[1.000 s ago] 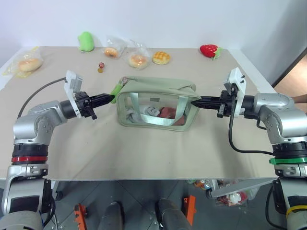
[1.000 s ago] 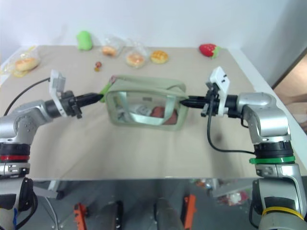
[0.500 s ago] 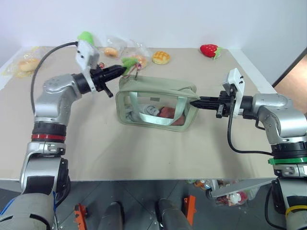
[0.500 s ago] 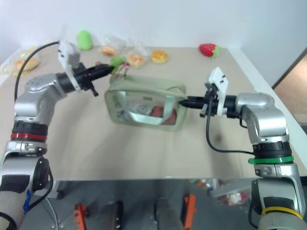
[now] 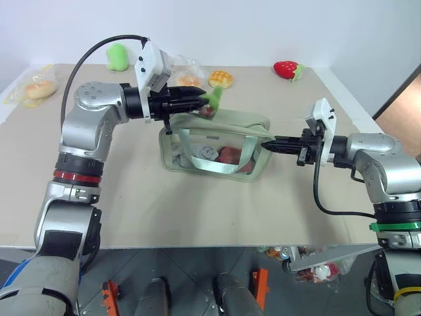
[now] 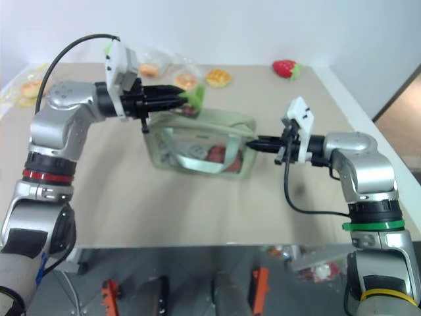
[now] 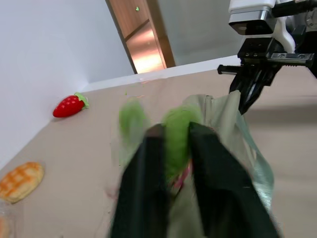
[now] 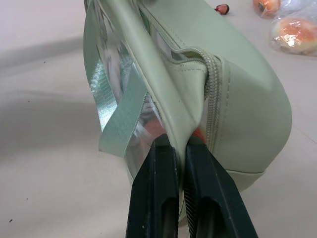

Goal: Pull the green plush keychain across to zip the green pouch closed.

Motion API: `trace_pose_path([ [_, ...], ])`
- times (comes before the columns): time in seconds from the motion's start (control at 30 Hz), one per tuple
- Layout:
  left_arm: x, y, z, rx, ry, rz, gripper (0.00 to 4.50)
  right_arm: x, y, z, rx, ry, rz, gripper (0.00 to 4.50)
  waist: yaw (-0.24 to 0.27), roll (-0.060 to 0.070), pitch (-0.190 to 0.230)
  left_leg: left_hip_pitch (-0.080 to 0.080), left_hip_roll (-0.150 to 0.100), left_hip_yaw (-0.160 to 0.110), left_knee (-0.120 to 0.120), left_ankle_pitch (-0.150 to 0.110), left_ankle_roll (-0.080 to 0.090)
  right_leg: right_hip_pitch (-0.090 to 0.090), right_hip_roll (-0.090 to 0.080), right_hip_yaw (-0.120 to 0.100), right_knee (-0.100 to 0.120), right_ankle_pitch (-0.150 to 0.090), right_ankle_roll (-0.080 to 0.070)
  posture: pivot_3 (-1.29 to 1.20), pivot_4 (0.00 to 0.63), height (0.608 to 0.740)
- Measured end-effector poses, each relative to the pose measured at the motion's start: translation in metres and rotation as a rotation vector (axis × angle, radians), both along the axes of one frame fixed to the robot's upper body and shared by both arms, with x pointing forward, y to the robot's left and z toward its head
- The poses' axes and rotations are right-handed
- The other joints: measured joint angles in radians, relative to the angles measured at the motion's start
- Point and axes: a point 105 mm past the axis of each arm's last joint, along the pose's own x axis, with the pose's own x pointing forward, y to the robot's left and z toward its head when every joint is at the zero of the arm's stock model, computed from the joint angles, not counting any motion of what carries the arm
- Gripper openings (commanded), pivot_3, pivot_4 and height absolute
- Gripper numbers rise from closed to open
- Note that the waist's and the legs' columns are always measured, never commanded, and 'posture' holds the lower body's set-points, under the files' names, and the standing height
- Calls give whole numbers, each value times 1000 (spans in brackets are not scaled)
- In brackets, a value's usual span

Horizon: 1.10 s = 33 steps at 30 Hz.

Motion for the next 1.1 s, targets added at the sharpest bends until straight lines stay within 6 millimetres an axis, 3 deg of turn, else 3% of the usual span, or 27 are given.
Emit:
trace_pose_path([
  [0.07, 2, 7, -6, 9, 26, 21, 2434, 0, 0, 0, 0, 0, 0, 0, 0, 0, 0, 0, 0, 0, 0, 0, 0, 0, 0, 0, 0, 0, 0, 0, 150, 740],
  [0.37, 1, 23, 3, -59, 38, 57, 2434, 1, 1, 1, -1, -1, 2, 0, 1, 0, 0, 0, 0, -1, 0, 0, 0, 0, 0, -1, 0, 0, 0, 0, 150, 740],
  [0.5, -2, 44, 23, -238, 121, 73, 2434, 1, 1, 1, 0, -1, 5, 0, 0, 0, 0, 0, 0, -1, 0, 0, 0, 0, 0, -1, 0, 0, 0, 0, 150, 740],
  [0.63, -12, 80, 40, -356, 210, 96, 2434, 1, 3, 0, 1, -1, 9, 0, -3, 0, 0, 0, 1, -1, 0, 0, 0, 0, 0, -1, 0, 0, 0, 0, 150, 740],
  [0.73, -24, 106, 9, -242, 280, 163, 2434, 1, 4, 0, 4, -1, 12, 0, -7, 2, -1, 2, 0, 0, -2, 0, 0, 0, 0, 0, 0, -1, 0, 0, 150, 740],
  [0.77, -24, 115, -16, -207, 353, 193, 2434, 1, 3, 0, 4, -1, 10, 0, -6, 2, -1, 1, 1, -1, -2, 0, 0, 0, 0, -2, 0, -1, -1, 0, 150, 740],
  [0.83, -22, 116, -33, -186, 409, 210, 2434, 2, 1, 1, 3, -5, 3, 0, -1, 1, 0, 0, 1, -2, 0, 1, 0, 0, 0, -4, 0, 0, -2, 0, 150, 740],
  [1.1, -17, 109, -50, -143, 435, 213, 2434, 2, 3, 0, 4, -2, 7, 0, 1, -1, 0, 1, 1, 0, 1, 2, 1, 0, 0, -1, 0, 0, -6, 0, 150, 740],
])
